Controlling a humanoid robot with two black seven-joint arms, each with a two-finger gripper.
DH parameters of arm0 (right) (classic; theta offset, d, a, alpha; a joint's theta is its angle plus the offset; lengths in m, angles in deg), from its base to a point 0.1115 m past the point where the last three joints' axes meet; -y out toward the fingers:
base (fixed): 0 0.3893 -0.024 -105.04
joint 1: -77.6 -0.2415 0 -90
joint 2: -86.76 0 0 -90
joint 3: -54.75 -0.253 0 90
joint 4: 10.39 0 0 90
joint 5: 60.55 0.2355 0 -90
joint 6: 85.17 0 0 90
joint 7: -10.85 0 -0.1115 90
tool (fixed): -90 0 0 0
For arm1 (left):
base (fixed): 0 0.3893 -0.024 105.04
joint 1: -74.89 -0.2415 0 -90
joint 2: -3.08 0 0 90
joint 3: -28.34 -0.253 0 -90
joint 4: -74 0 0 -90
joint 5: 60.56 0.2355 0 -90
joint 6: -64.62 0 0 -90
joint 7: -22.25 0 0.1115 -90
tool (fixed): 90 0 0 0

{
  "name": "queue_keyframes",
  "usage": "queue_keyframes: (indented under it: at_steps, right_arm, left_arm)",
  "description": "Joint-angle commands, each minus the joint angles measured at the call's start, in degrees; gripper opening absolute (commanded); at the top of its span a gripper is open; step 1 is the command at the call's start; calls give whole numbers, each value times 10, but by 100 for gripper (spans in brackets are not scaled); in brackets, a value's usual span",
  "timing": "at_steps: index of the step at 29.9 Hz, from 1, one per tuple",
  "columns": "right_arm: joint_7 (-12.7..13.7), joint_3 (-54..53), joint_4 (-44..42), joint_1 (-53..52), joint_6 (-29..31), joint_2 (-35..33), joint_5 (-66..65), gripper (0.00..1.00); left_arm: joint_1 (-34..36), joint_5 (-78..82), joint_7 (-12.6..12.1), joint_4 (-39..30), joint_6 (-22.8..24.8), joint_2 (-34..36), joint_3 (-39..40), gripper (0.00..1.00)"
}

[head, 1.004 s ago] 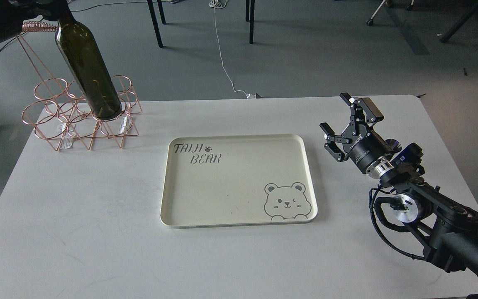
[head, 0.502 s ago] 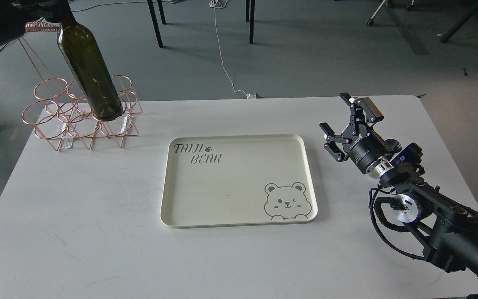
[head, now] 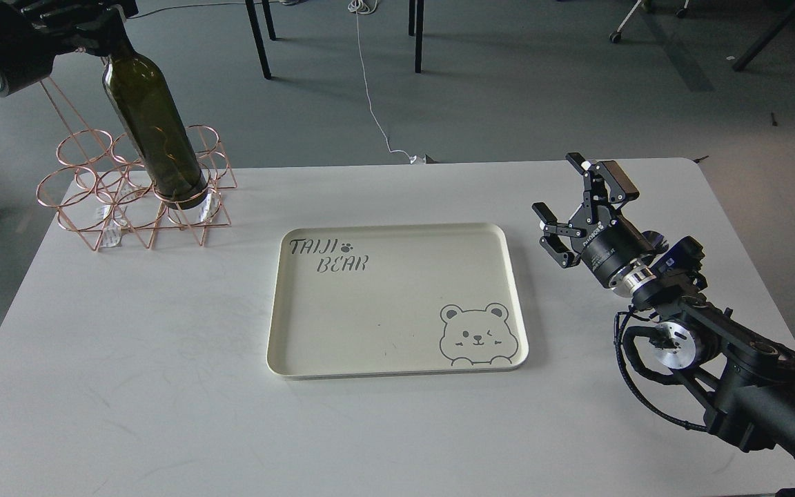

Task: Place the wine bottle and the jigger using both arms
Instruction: 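Lower the bottle upright into the copper wire rack with the left gripper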

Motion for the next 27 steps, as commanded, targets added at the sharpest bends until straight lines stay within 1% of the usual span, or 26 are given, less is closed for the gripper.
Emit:
queue_keyframes:
  at_steps: [1, 12, 18, 27]
  right_arm:
    - [0, 0, 0, 0, -1, 0, 0, 99]
    - [0, -1, 0, 1, -3, 0, 0, 99]
    - [0, -1, 0, 1, -3, 0, 0, 99]
    - [0, 0, 0, 1, -3, 0, 0, 99]
  left_arm:
    - [-7, -3, 0, -1, 0, -2, 0, 21]
    - [-18, -3, 0, -3, -12, -6, -9, 23]
    - [-18, -4, 0, -3, -34, -6, -28, 23]
    - [-30, -12, 0, -2, -35, -6, -28, 25]
